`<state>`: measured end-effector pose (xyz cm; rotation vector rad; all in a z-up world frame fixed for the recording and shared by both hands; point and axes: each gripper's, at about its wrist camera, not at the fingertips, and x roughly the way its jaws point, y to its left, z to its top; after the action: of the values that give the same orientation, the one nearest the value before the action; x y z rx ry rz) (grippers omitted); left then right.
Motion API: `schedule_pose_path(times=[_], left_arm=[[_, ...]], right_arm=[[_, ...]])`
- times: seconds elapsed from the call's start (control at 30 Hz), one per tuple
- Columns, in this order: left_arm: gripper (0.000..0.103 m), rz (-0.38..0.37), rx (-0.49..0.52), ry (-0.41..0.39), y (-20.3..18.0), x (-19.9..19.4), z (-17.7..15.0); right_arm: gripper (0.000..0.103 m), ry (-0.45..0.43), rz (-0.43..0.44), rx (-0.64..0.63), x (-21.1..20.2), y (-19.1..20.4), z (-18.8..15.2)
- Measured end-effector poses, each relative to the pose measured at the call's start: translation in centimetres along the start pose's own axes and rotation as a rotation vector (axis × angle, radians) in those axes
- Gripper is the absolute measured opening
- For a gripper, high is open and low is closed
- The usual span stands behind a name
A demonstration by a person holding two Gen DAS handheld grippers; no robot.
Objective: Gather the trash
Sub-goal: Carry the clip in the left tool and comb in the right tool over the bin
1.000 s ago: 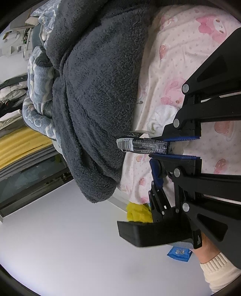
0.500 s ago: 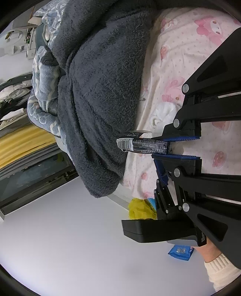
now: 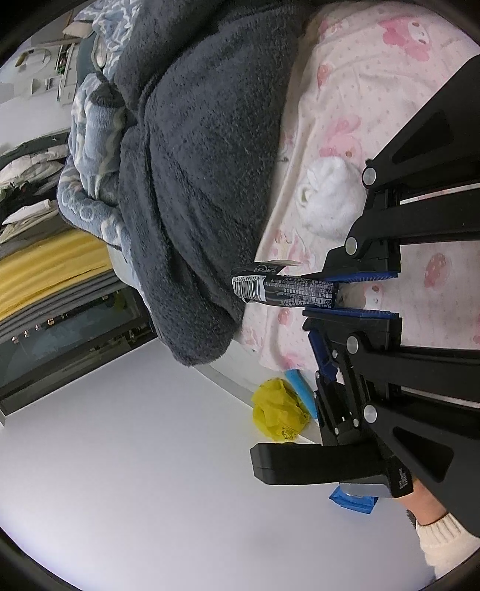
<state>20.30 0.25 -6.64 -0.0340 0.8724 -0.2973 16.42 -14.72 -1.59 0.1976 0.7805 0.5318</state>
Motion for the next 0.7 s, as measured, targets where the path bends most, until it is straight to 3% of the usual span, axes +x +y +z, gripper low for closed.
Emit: schedule_pose_path(times=[0.7], left_arm=[[0.022, 0.196, -0.203, 0.011, 9.7, -5.3, -6.0]], right_arm=[[0.012, 0.006, 0.076, -0.098, 1.8, 6.9, -0.5]])
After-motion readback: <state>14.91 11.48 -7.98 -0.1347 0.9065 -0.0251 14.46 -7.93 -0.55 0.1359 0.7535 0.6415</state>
